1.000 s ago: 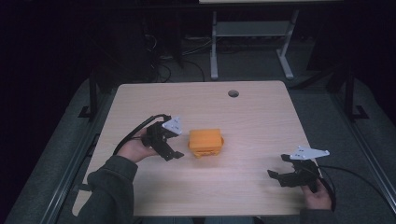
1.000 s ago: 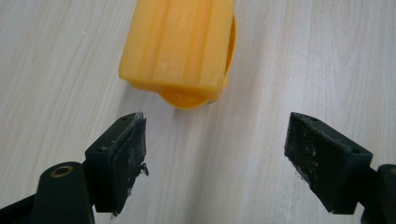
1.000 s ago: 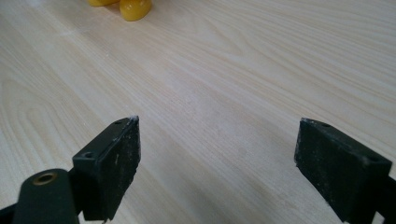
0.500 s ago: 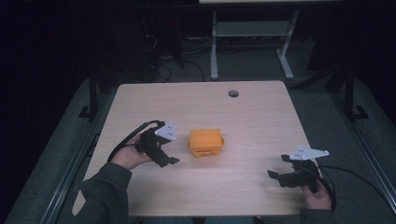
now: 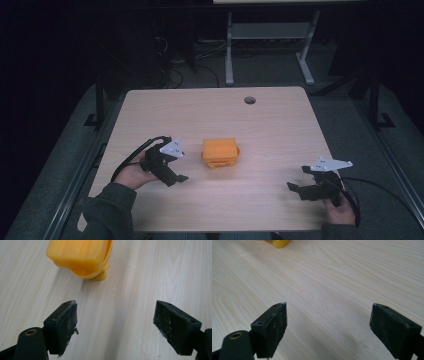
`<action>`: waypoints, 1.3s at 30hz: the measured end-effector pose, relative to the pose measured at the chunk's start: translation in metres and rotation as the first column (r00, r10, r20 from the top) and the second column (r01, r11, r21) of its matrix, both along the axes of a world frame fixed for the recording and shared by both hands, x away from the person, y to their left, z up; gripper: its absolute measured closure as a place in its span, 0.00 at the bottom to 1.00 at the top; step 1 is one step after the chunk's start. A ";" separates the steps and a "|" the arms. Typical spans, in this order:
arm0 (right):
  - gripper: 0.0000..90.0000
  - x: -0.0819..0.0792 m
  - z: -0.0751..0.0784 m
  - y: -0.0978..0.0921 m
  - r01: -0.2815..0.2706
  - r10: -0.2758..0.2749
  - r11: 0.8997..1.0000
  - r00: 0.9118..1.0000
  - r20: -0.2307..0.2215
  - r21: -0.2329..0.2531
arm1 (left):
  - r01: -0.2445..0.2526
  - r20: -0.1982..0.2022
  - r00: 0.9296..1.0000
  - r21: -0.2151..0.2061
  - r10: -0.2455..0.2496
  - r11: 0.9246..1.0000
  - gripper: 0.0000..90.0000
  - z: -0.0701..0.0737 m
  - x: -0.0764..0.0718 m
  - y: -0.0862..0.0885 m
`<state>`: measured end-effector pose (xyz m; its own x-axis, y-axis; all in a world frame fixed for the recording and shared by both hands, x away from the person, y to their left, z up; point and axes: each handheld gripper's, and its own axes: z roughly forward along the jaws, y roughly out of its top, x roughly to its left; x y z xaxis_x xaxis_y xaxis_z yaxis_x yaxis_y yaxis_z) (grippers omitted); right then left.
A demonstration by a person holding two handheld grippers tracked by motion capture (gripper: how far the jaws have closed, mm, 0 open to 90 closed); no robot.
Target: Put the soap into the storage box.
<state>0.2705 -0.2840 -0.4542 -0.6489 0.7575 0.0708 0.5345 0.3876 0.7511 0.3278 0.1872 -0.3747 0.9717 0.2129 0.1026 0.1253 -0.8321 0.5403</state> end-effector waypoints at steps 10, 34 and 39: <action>0.15 0.000 -0.001 0.000 0.004 -0.004 1.000 1.000 -0.002 -0.004 | -0.026 0.000 1.000 -0.023 0.026 0.999 0.20 -0.007 -0.008 0.010; 0.15 -0.001 -0.002 0.001 0.014 -0.014 1.000 1.000 -0.008 -0.011 | -0.103 0.001 0.995 -0.046 0.103 0.994 0.20 -0.030 -0.028 0.040; 0.15 -0.002 -0.002 0.000 0.016 -0.016 1.000 1.000 -0.005 -0.012 | -0.121 -0.003 0.993 -0.042 0.121 0.992 0.20 -0.034 -0.032 0.047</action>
